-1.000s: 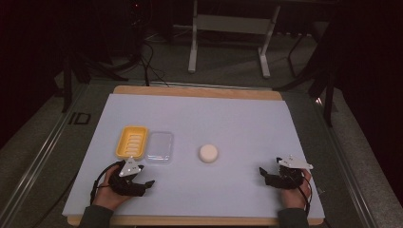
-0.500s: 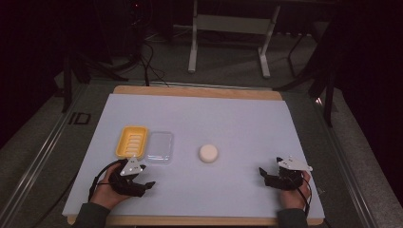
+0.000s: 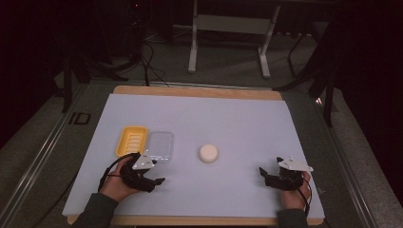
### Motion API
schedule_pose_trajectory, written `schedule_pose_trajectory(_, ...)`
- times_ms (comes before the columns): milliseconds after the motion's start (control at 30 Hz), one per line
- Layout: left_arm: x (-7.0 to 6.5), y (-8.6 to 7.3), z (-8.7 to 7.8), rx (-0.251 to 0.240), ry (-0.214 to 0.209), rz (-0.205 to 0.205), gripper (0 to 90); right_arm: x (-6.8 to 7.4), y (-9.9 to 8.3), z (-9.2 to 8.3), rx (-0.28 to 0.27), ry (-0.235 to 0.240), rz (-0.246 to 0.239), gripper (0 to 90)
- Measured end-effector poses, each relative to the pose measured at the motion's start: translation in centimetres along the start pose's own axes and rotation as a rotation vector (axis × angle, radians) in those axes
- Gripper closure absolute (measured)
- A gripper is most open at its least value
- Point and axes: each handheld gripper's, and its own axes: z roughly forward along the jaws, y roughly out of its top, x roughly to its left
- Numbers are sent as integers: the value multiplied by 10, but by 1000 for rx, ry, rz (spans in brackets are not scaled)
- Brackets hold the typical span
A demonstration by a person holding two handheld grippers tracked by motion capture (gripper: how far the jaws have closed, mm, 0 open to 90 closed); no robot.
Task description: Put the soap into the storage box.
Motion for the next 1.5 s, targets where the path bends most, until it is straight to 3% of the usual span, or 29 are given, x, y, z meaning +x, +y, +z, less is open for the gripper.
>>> schedule_pose_trajectory(200, 2, 12, 4, 19, -10, 30, 302, 0, 0, 0, 0, 1, -2, 171)
schedule_pose_trajectory(533, 8, 26, 11, 18, -43, 45, 304, 1, 0, 0, 2, 2, -2, 171)
schedule_pose_trajectory(1500, 23, 72, 36, 91, -99, 107, 294, 0, 0, 0, 4, 5, 0, 171)
